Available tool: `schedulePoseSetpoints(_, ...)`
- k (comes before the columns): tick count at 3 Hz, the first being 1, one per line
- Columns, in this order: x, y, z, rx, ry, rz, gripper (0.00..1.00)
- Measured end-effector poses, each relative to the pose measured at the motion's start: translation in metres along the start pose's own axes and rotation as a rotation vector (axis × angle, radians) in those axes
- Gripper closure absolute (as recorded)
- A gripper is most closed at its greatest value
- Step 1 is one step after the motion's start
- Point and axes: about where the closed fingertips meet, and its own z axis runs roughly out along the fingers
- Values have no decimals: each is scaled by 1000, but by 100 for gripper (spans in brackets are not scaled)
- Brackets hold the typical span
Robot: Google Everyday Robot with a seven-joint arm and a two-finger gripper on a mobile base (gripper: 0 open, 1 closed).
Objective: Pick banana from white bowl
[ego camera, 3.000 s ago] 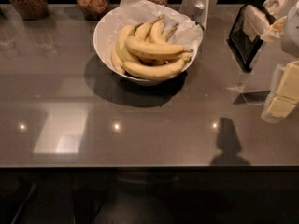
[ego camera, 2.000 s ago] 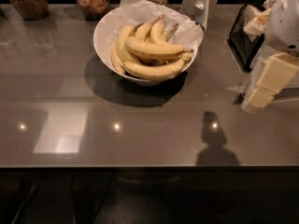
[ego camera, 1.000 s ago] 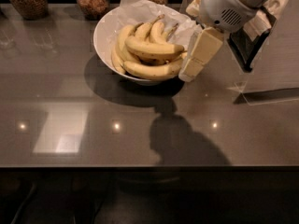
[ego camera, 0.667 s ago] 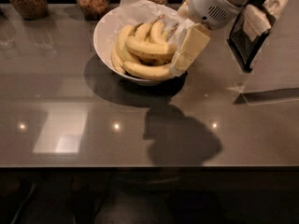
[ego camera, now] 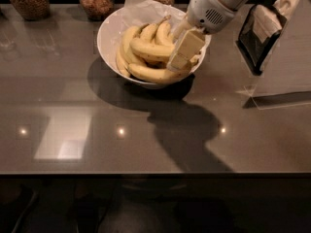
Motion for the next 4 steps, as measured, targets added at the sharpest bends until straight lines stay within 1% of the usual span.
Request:
schedulePoseSetpoints(1,-2,-3,10,-24,4,6,27)
schedulePoseSetpoints(2,-5,-4,17,-39,9,5,45)
schedulePoseSetpoints(4,-5,-3,16,-40,10,3,92)
